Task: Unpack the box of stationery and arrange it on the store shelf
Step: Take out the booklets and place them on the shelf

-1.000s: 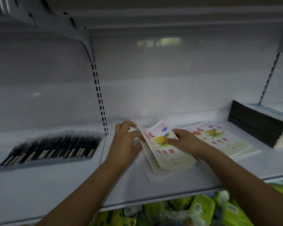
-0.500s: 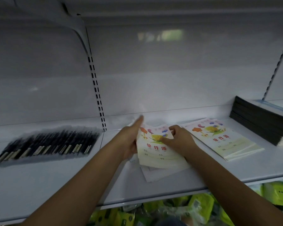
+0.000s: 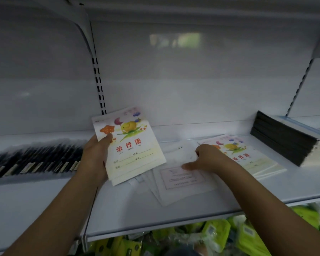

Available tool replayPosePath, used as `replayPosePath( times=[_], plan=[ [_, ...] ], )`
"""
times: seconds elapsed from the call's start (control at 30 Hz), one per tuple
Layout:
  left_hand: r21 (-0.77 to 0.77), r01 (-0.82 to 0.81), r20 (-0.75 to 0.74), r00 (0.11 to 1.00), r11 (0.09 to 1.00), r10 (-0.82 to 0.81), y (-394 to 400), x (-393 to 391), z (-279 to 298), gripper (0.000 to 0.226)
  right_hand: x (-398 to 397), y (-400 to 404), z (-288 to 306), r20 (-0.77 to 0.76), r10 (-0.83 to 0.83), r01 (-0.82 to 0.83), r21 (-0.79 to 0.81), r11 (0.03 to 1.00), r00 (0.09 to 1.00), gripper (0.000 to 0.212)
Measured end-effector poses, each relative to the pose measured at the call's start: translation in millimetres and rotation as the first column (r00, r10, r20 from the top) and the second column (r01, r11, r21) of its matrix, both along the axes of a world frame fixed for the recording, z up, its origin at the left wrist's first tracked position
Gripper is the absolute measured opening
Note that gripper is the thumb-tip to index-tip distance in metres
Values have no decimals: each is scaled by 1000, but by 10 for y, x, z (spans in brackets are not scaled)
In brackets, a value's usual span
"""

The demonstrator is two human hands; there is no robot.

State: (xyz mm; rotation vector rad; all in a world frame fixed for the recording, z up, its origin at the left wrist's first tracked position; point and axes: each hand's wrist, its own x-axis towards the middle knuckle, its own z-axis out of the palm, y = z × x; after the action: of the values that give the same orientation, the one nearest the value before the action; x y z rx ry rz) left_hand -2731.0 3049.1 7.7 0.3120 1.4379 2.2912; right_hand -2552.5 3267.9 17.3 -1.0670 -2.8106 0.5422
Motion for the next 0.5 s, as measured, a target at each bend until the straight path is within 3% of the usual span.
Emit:
replayPosePath(
  times=[0.1, 0.17, 0.33, 0.43, 0.5],
  plan=[
    [-60, 41, -12, 999, 997, -41, -7, -10, 9, 23, 11, 134, -64, -211, -118, 134, 65, 989, 970, 25],
    [-121, 67, -14, 997, 990, -70, 1, -5, 0, 17, 41, 181, -58, -419, -161, 188, 24, 982, 894, 9],
    [-204, 118, 24, 993, 972, -116, 27, 9, -21, 15, 91, 171, 154, -822, -115, 188, -9, 982, 558, 20],
    [-240, 146, 37, 989, 960, -141, 34, 27, -38, 17, 90, 94, 344, -911, -40, 108, 5, 994, 411, 22],
    [-248, 181, 31, 983, 952, -179, 32, 44, -39, 19, 47, 25, 458, -924, 34, 9, 41, 999, 381, 25]
  ],
)
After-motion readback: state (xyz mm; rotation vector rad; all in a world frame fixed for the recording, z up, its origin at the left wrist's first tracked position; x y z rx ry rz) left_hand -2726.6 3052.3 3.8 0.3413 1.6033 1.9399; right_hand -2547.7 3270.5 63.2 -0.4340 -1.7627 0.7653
